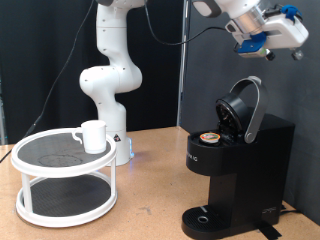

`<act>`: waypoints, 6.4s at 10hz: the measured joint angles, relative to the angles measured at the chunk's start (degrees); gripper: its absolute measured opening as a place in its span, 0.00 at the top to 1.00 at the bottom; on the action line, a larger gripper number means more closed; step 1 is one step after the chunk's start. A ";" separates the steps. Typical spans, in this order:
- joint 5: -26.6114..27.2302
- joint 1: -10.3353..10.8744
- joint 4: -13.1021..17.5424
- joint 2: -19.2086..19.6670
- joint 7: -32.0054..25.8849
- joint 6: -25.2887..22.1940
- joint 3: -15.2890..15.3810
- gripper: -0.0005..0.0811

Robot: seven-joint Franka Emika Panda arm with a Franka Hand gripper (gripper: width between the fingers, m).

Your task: Make a cup of coffee with the keurig machine

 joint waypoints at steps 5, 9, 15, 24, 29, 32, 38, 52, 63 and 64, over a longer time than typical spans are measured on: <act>-4.15 -0.26 -0.77 0.70 -0.65 -0.21 0.15 0.58; -4.75 -0.88 -3.70 -0.52 -2.85 -2.62 -0.47 0.94; -5.19 -1.13 -8.93 -4.23 -4.54 -3.04 -0.62 0.99; -11.35 -5.28 -17.18 -11.98 -0.22 4.13 -1.07 0.99; -17.19 -9.19 -19.00 -12.14 -0.33 3.52 -2.42 0.99; -17.91 -10.15 -19.69 -11.50 -2.15 3.16 -3.32 0.99; -21.63 -12.08 -22.88 -7.83 -4.50 3.87 -4.70 0.99; -9.88 -12.19 -32.98 -10.37 -17.56 14.48 -5.74 0.99; -2.40 -12.83 -39.87 -18.27 -26.26 10.10 -8.96 0.99; -2.56 -13.28 -40.15 -18.54 -26.39 8.50 -9.47 0.99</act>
